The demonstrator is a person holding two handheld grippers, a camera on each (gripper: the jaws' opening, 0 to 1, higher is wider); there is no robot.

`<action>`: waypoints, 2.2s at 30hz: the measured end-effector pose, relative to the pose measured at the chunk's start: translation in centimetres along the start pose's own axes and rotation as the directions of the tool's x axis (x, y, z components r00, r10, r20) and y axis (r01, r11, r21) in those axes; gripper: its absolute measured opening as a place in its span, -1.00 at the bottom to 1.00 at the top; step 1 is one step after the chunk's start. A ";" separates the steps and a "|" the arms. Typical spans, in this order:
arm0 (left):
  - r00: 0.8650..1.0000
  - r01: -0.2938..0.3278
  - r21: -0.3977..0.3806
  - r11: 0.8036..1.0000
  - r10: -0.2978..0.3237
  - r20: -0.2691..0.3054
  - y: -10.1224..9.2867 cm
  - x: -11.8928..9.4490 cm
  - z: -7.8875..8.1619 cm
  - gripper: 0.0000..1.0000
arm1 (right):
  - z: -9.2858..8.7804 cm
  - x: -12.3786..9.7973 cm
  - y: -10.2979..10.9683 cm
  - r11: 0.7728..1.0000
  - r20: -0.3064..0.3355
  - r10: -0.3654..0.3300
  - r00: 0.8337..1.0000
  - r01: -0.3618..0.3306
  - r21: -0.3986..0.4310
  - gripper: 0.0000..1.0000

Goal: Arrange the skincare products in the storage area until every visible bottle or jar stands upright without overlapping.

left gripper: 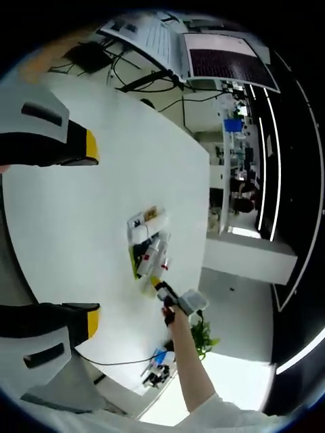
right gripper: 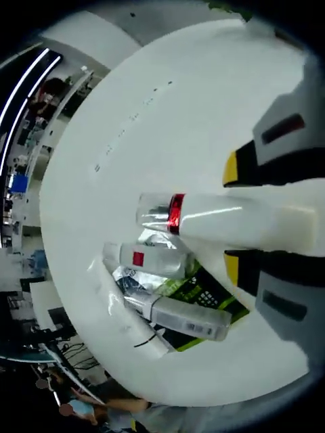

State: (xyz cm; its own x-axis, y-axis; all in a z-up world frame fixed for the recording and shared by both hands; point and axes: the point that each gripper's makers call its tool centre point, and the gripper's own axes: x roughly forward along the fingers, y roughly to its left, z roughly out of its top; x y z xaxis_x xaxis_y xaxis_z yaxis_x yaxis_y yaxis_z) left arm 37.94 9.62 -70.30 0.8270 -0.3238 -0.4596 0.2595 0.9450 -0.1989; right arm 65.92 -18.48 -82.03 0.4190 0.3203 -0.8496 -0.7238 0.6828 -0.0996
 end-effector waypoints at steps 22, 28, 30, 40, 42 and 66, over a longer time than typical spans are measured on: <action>1.000 0.005 0.008 1.000 -0.005 -0.009 -0.5 0.3 0.3 0.59 | -0.2 0.7 0.0 0.990 -0.013 -0.021 1.000 0.022 0.142 -0.39; 1.000 0.003 0.010 1.000 -0.003 -0.006 -0.7 0.3 0.5 0.58 | -0.2 0.6 0.0 0.988 0.004 -0.038 0.999 0.037 0.151 -0.39; 1.000 0.002 0.012 1.000 -0.002 -0.005 -0.8 0.3 0.5 0.58 | -0.3 0.5 0.0 0.983 0.016 -0.038 0.999 0.035 0.182 -0.39; 1.000 0.004 0.030 1.000 -0.004 0.000 -1.2 0.1 0.6 0.56 | -2.4 -1.4 1.9 0.924 0.082 0.023 0.996 -0.052 0.380 -0.42; 1.000 0.006 0.032 0.999 -0.006 0.000 -1.2 0.0 0.6 0.56 | -2.9 -1.8 2.3 0.918 0.089 0.031 0.996 -0.064 0.392 -0.42; 0.999 0.033 0.067 0.997 -0.033 -0.007 -1.2 0.0 0.4 0.53 | -5.9 -9.2 11.5 0.552 0.410 0.204 0.889 -0.450 0.702 -0.44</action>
State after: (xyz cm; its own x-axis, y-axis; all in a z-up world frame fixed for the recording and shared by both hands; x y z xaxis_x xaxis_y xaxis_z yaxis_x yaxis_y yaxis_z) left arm 37.81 8.53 -69.70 0.8146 -0.3551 -0.4586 0.3196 0.9346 -0.1560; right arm 50.52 -17.44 -78.41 0.4496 0.6929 -0.5636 -0.2029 0.6937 0.6910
